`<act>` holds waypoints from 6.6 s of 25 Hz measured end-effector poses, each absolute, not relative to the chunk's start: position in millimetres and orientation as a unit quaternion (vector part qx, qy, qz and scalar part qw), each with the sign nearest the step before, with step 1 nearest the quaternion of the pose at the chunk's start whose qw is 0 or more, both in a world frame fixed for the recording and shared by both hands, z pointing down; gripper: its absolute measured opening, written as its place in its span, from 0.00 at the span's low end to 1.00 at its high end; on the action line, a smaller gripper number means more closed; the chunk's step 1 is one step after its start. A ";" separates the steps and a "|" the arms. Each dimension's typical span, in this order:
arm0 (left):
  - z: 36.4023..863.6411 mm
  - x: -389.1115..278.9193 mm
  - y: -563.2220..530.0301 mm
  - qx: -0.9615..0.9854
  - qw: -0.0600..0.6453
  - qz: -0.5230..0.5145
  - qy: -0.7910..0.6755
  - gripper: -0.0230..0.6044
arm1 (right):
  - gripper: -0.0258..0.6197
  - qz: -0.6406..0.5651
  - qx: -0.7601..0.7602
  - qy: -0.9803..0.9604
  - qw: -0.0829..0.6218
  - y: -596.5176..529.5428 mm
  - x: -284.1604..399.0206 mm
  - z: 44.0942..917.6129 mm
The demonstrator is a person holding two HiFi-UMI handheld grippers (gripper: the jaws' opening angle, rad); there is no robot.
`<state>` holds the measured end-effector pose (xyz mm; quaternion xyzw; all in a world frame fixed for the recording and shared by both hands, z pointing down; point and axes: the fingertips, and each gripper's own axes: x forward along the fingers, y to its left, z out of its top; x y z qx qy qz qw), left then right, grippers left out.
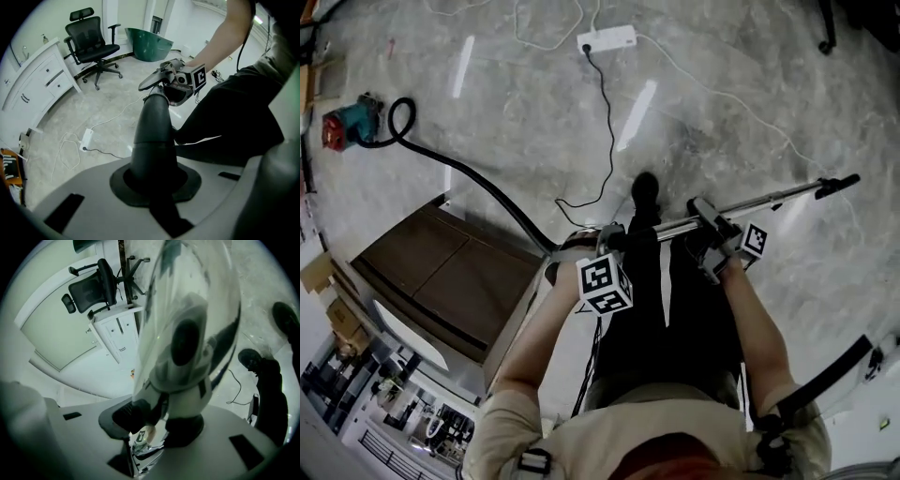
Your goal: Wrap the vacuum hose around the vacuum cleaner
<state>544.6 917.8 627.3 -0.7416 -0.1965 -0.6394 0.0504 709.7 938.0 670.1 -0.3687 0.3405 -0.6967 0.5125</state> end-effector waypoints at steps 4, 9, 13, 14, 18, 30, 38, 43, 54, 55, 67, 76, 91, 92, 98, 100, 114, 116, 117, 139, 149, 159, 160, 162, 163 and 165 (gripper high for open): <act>594.6 529.8 884.3 -0.758 0.060 -0.630 -0.161 0.11 | 0.24 -0.715 -0.351 0.361 0.485 896.6 693.6 636.1; 546.2 519.3 859.8 -0.776 0.063 -0.616 -0.116 0.11 | 0.24 -0.733 -0.339 0.386 0.446 859.9 682.1 582.1; 507.5 502.2 844.6 -0.785 0.057 -0.611 -0.087 0.11 | 0.24 -0.743 -0.334 0.401 0.418 835.6 664.8 541.7; 499.9 496.9 839.2 -0.787 0.055 -0.609 -0.079 0.11 | 0.24 -0.746 -0.331 0.407 0.411 827.7 659.1 533.6; 479.0 466.0 823.5 -0.793 0.052 -0.606 -0.041 0.11 | 0.24 -0.761 -0.318 0.428 0.370 801.6 628.8 513.2; 412.8 439.7 772.9 -0.778 0.026 -0.620 0.098 0.11 | 0.24 -0.792 -0.230 0.490 0.284 709.0 586.6 450.5; 399.2 467.7 755.9 -0.730 -0.012 -0.661 0.174 0.11 | 0.24 -0.830 -0.143 0.496 0.210 667.2 596.5 448.1; 371.9 490.0 720.5 -0.700 -0.029 -0.676 0.228 0.11 | 0.24 -0.850 -0.086 0.498 0.147 621.9 603.6 422.9; 360.9 464.5 704.0 -0.686 -0.044 -0.651 0.322 0.11 | 0.25 -0.843 -0.060 0.534 0.041 587.0 560.4 406.9; 359.9 457.9 700.2 -0.686 -0.044 -0.646 0.330 0.11 | 0.25 -0.840 -0.059 0.539 0.034 581.7 552.1 403.9; 340.2 386.2 627.1 -0.673 0.003 -0.599 0.434 0.11 | 0.28 -0.784 -0.080 0.616 -0.003 493.1 468.0 375.3; 338.9 355.4 589.3 -0.645 0.012 -0.608 0.462 0.11 | 0.28 -0.781 -0.090 0.617 -0.004 450.2 428.3 383.4; 357.7 289.8 374.4 -0.611 -0.037 -0.658 0.437 0.13 | 0.29 -0.832 -0.149 0.534 0.019 240.8 358.2 435.4; 355.6 287.1 357.6 -0.608 -0.037 -0.660 0.440 0.14 | 0.29 -0.832 -0.151 0.533 0.020 223.7 355.0 436.0; 342.3 275.8 286.7 -0.615 -0.066 -0.644 0.451 0.16 | 0.29 -0.826 -0.153 0.541 0.043 143.2 329.2 427.9; 338.2 273.5 270.0 -0.627 -0.095 -0.622 0.459 0.17 | 0.29 -0.820 -0.155 0.549 0.050 119.5 319.6 424.3; 273.1 230.7 155.6 -0.798 -0.342 -0.234 0.438 0.32 | 0.29 -0.805 -0.204 0.549 0.096 -28.3 233.4 411.0; 258.0 213.6 142.0 -0.813 -0.371 -0.149 0.423 0.32 | 0.29 -0.803 -0.212 0.550 0.090 -48.0 219.4 409.6; 254.1 205.5 136.9 -0.818 -0.384 -0.119 0.412 0.32 | 0.29 -0.802 -0.213 0.552 0.084 -55.1 211.1 408.9; 257.6 137.8 -80.3 -0.809 -0.443 -0.043 0.385 0.34 | 0.30 -0.825 -0.184 0.533 0.037 -263.4 122.6 429.0; 250.3 143.5 -234.3 -0.761 -0.465 -0.025 0.452 0.35 | 0.30 -0.847 -0.113 0.517 -0.041 -396.5 89.2 434.2; 249.5 114.8 -327.0 -0.755 -0.446 0.025 0.479 0.37 | 0.30 -0.829 -0.078 0.546 -0.092 -489.5 37.3 426.6; 250.4 108.5 -337.6 -0.756 -0.443 0.028 0.480 0.37 | 0.30 -0.826 -0.079 0.549 -0.095 -500.9 31.4 426.6; 252.0 92.9 -358.5 -0.761 -0.438 0.031 0.478 0.37 | 0.30 -0.821 -0.083 0.556 -0.098 -524.4 17.2 426.7; 252.9 83.9 -368.1 -0.764 -0.435 0.034 0.475 0.37 | 0.30 -0.818 -0.086 0.559 -0.100 -535.5 8.9 427.3; 254.6 66.1 -387.0 -0.770 -0.433 0.047 0.467 0.38 | 0.30 -0.812 -0.091 0.566 -0.106 -557.1 -7.4 428.4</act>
